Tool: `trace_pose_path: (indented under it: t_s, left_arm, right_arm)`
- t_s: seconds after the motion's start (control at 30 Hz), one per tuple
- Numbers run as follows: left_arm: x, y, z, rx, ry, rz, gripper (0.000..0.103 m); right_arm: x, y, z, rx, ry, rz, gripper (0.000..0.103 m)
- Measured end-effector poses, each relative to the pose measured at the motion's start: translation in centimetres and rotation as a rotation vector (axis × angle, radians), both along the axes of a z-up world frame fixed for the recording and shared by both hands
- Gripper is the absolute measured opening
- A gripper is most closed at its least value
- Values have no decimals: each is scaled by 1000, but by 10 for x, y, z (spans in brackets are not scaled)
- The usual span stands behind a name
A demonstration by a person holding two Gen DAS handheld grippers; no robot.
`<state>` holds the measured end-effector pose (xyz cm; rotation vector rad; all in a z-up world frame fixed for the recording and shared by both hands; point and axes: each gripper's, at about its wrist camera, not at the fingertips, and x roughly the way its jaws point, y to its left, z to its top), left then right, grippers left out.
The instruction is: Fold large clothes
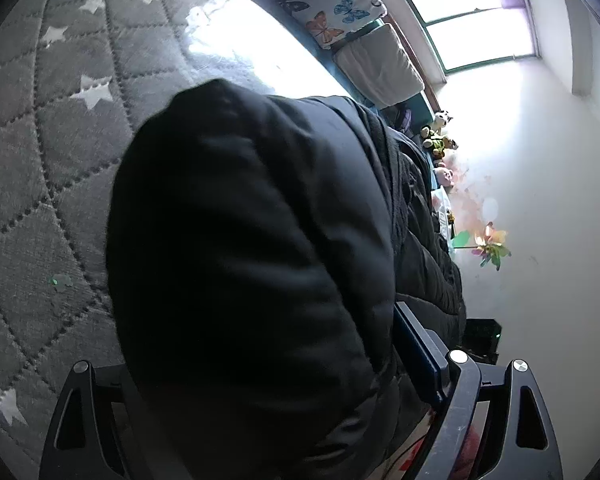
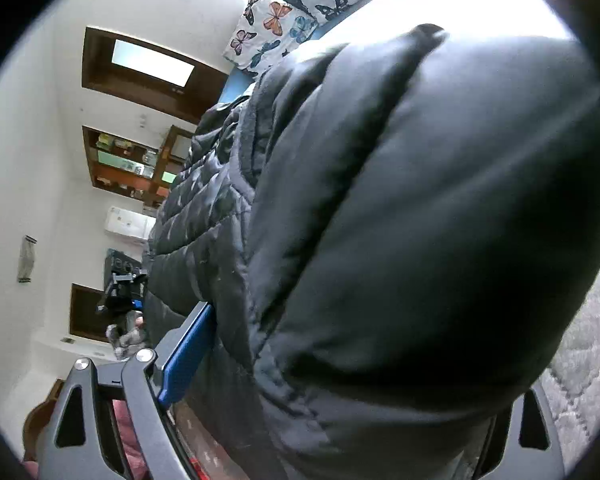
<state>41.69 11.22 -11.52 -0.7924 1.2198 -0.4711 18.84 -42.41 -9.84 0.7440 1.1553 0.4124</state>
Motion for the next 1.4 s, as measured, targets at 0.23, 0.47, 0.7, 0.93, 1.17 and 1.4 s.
trace_pose_path:
  t_s: [0.23,0.47,0.7,0.93,1.17,1.4]
  left_arm:
    - [2,-3,2,42,-16,-16,93]
    - [-8,-6,12,83,-54,-5,82]
    - [-28,-15,53,169,-151,11,60]
    - [-38,-51,95,156,-226,-34,54]
    - [-23,-135,128,136,-264,-108,54]
    - [15,-238,154,110,-288,-189,53]
  right_arm:
    - [2,4,3,-28,-1,4,90]
    - [-6,8,15,-57,-41,-13,84]
    - [-23,22,53,-147,-135,-7,63]
    - [-46,7,88,-211,-217,-34,58]
    - [-64,-29,109,-260,-240,-87,58]
    - [-83,-81,126,-305,-250,-179,58]
